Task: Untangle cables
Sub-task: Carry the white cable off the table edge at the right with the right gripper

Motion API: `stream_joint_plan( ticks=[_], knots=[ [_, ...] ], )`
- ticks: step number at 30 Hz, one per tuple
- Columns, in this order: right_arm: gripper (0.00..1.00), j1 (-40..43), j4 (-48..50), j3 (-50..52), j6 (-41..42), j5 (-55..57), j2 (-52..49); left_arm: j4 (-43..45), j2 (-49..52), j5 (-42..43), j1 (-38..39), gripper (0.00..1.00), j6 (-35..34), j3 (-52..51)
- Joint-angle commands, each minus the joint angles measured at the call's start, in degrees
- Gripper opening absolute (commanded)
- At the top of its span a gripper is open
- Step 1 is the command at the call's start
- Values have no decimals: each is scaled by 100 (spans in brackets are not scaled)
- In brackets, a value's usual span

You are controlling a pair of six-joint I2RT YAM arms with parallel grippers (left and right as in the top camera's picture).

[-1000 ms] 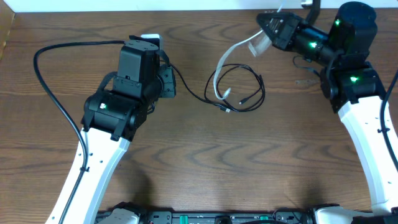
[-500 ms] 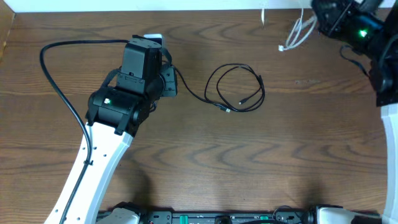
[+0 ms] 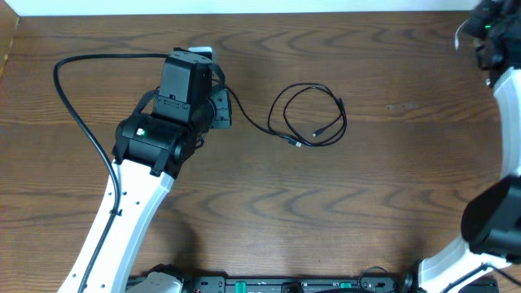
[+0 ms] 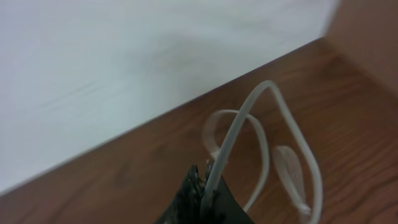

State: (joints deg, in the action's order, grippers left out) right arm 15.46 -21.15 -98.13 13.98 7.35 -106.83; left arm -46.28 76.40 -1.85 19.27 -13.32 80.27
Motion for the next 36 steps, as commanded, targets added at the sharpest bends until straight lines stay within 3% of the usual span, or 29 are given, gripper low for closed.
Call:
stream_joint_plan(
  ticks=[1, 6, 12, 14, 15, 16, 17, 23, 29, 33, 36],
  knots=[
    [1, 605, 682, -33, -155, 304, -557, -20, 35, -37, -22, 38, -11, 20],
    [1, 1058, 1705, -35, -380, 341, -1397, -22, 35, -35, -22, 38, -11, 20],
    [1, 1196, 1770, -33, -378, 437, -1989, -15, 61, -35, -22, 38, -13, 15],
    [20, 1198, 1777, -33, -374, 413, -2081, -17, 83, -35, -22, 38, -13, 15],
    [61, 1193, 1762, -33, -376, 293, -2087, -15, 107, -35, -22, 37, -13, 13],
    [91, 1185, 1764, -37, -376, 142, -2081, -13, 116, -35, -22, 38, -13, 11],
    [99, 1182, 1749, -44, -376, -35, -2046, -13, 129, -35, -22, 38, -11, 11],
    [99, 1110, 1091, -57, -243, -1143, -1443, -13, 186, -35, -22, 38, -11, 11],
    [99, 962, -483, -55, -245, -2702, -284, -17, 313, 35, -22, 38, -11, 11],
    [96, 828, -1316, -55, -269, -4365, 68, -17, 551, 608, -22, 38, 13, 9],
    [91, 592, -1908, -28, -293, -4697, 48, -22, 828, 1078, -22, 38, 44, 9]
  ],
)
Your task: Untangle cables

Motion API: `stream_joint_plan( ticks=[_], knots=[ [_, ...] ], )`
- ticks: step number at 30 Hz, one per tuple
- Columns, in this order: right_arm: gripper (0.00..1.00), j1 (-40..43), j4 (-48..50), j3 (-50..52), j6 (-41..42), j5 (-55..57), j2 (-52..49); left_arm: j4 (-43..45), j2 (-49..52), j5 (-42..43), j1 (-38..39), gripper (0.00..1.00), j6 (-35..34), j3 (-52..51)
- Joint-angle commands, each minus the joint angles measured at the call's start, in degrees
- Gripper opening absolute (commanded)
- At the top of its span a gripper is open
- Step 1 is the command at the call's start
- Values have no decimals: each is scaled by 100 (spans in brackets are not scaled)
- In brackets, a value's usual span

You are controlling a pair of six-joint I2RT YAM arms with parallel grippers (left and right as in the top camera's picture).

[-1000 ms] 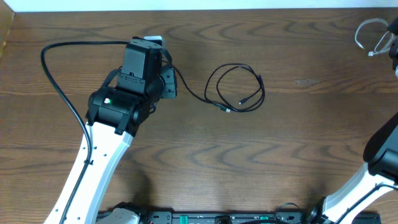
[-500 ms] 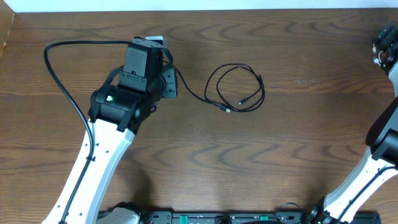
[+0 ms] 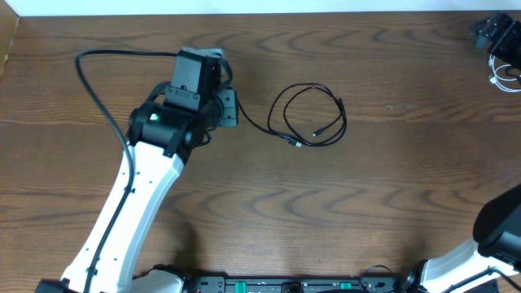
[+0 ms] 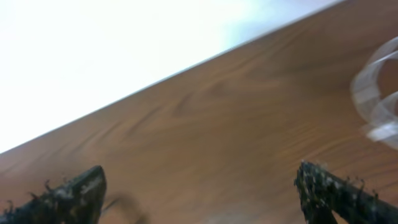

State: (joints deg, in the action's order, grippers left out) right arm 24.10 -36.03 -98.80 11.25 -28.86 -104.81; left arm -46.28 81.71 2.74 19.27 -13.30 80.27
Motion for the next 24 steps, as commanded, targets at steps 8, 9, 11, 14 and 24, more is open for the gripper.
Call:
stream_joint_plan(
  ticks=[8, 9, 11, 14, 24],
  knots=[
    [86, -1292, -1438, 109, -446, -144, -219, -177, 1193, 990, -22, 47, 70, -37],
    [86, -1390, -1497, 109, -446, -35, -221, -168, 1270, 988, -22, 47, 48, -37],
    [86, -1596, -1598, 109, -448, 199, -225, -120, 1427, 986, -22, 48, -83, -37],
    [85, -1864, -1674, 109, -448, 599, -225, -20, 1735, 992, -7, 49, -520, -44],
    [77, -1998, -1757, 109, -450, 984, -225, 721, 2730, 1016, 553, 64, -2931, -120]
  ],
)
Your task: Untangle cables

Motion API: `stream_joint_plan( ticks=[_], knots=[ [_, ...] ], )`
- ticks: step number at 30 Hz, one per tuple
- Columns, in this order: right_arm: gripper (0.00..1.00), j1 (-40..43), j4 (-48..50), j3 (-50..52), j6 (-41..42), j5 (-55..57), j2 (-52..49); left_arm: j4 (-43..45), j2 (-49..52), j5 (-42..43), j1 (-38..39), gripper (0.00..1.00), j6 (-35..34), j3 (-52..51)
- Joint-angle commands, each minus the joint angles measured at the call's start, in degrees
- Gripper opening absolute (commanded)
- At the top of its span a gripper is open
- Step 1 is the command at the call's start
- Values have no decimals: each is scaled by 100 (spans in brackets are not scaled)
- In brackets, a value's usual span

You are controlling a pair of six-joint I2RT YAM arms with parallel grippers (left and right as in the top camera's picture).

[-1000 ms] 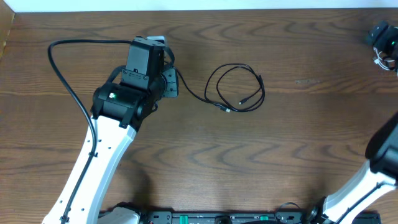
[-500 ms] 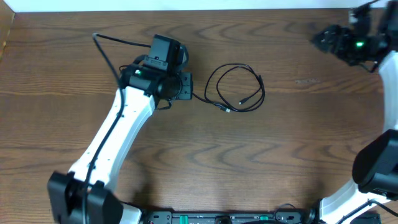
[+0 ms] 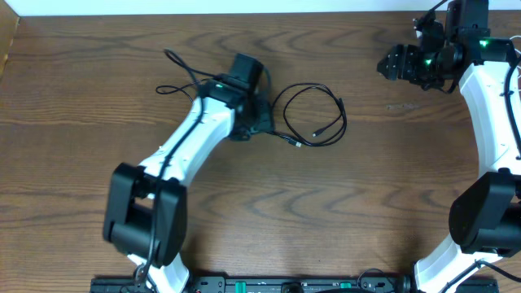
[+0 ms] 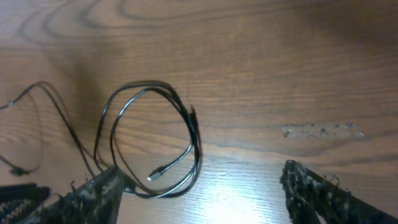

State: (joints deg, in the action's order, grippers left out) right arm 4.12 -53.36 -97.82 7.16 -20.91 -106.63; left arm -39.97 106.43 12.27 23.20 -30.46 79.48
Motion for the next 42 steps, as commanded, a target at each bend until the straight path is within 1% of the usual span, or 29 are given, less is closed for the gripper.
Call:
stream_joint_plan(
  ticks=[1, 4, 6, 11, 14, 18, 23, 27, 28, 30, 31, 32, 33, 35, 37, 40, 42],
  knots=[
    [77, 0, -24, 11, -42, 267, -44, 116, 332, 61, 208, 64, -1427, -42],
    [77, 0, -31, 13, -42, 345, -44, 302, 625, 61, 372, 64, -1985, -42],
    [77, 0, -35, 13, -42, 345, -44, 476, 776, 61, 437, 64, -2133, -42],
    [77, 0, -44, 13, -42, 345, -44, 925, 999, 61, 481, 64, -2135, -42],
    [77, 0, -50, 13, -42, 345, -44, 922, 1060, 55, 501, 64, -2199, -74],
    [77, 0, -48, 13, -42, 345, -44, 927, 1071, -170, 501, 62, -2199, -122],
    [76, -4, -101, 13, -42, 343, -42, 927, 1095, -291, 503, 51, -2197, -144],
    [77, -7, -114, 13, -39, 343, -44, 927, 1215, -289, 503, 44, -2197, -149],
    [77, -7, -111, 13, -39, 343, -44, 925, 1285, -289, 503, 40, -2194, -149],
    [77, -4, -111, 13, -39, 343, -44, 925, 1329, -291, 501, 29, -2192, -149],
    [77, -4, -111, 13, -39, 343, -44, 925, 1331, -321, 501, 21, -2192, -149],
    [77, -4, -114, 13, -39, 343, -44, 927, 1331, -356, 501, 19, -2194, -149],
    [77, -4, -114, 13, -39, 343, -44, 929, 1329, -433, 498, 8, -2192, -149],
    [77, -4, -114, 13, -39, 343, -44, 929, 1327, -437, 472, 6, -2192, -146],
    [77, -7, -114, 13, -39, 343, -42, 938, 1250, -437, 420, 8, -2072, -144],
    [77, -11, -114, 13, -39, 341, -44, 942, 922, -439, 343, 7, -1460, -50],
    [77, -11, -114, 13, -39, 341, -42, 944, 568, -527, 321, 7, -1202, -31]
  ],
)
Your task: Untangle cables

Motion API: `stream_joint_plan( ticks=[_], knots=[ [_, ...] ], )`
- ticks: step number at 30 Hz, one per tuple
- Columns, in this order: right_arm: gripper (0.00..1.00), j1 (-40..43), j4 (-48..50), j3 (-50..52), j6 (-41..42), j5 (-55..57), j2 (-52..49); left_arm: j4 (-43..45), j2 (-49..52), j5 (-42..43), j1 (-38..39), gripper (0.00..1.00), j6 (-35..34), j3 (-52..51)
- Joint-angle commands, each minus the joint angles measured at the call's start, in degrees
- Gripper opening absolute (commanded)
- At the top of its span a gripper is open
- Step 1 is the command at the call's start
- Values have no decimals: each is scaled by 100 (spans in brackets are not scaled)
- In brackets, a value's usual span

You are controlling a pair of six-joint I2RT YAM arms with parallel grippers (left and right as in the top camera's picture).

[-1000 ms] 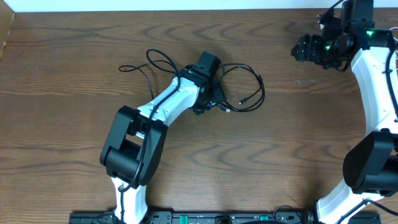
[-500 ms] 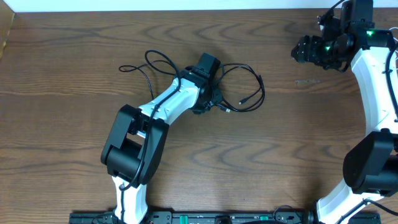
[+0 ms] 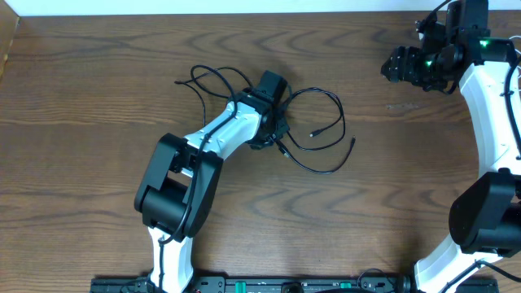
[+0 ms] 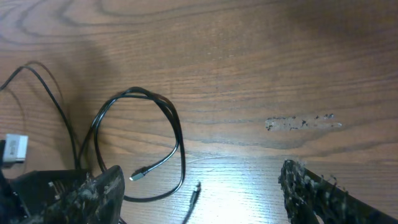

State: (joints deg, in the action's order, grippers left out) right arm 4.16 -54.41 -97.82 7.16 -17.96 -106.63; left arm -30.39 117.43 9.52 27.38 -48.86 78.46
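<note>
A thin black cable (image 3: 340, 114) lies in an open loop at the table's middle, its plug end (image 3: 313, 133) inside the loop and another end (image 3: 352, 140) pointing out to the right. My left gripper (image 3: 275, 129) is down on the cable at the loop's left; its fingers are hidden under the wrist, and more cable (image 3: 207, 75) trails out to its left. My right gripper (image 3: 404, 65) hangs open above the far right of the table. In the right wrist view the loop (image 4: 177, 134) and plug (image 4: 138, 175) lie between its spread fingertips (image 4: 99, 193).
The brown wooden table (image 3: 366, 212) reaches a white wall along the back edge. My left arm stretches from the front centre to the table's middle. A pale scuff (image 4: 301, 122) marks the wood right of the loop.
My left gripper has shifted right along the cable. The tight double loop has spread into one wider loop, with one end now lying out to the lower right. My right gripper has barely moved.
First my right gripper was shut on a white cable at the far right corner, with my left at the black cable's left end. Then the right stood open, the white cable beside it. Later it hovered over the black loop, which has since loosened as the left moved in.
</note>
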Motion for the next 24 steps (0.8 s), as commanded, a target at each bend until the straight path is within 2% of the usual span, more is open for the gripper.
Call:
stream_joint_plan(
  ticks=[1, 6, 8, 10, 14, 16, 24],
  knots=[
    [77, -15, -7, 13, -39, 44, -44, -17, -706, -326, -94, 7, 754, 72],
    [78, -15, -7, 13, -39, 44, -44, -197, -1930, -463, -92, 7, 1759, 70],
    [78, -20, -7, 13, -37, 44, -44, -468, -2315, -415, -94, 8, 1867, 70],
    [78, -44, -9, 13, -39, 4, -44, -612, -2483, -173, -94, 7, 2055, 70],
    [88, -203, -2, 13, -240, -531, -46, -750, -2562, 680, -94, 8, 2806, 70],
    [89, -323, -7, 13, -623, -885, -98, -745, -2562, 741, -96, 7, 2872, 70],
    [85, -1115, -155, 13, -892, -986, -1121, -704, -2562, 739, -98, 7, 2868, 70]
  ],
)
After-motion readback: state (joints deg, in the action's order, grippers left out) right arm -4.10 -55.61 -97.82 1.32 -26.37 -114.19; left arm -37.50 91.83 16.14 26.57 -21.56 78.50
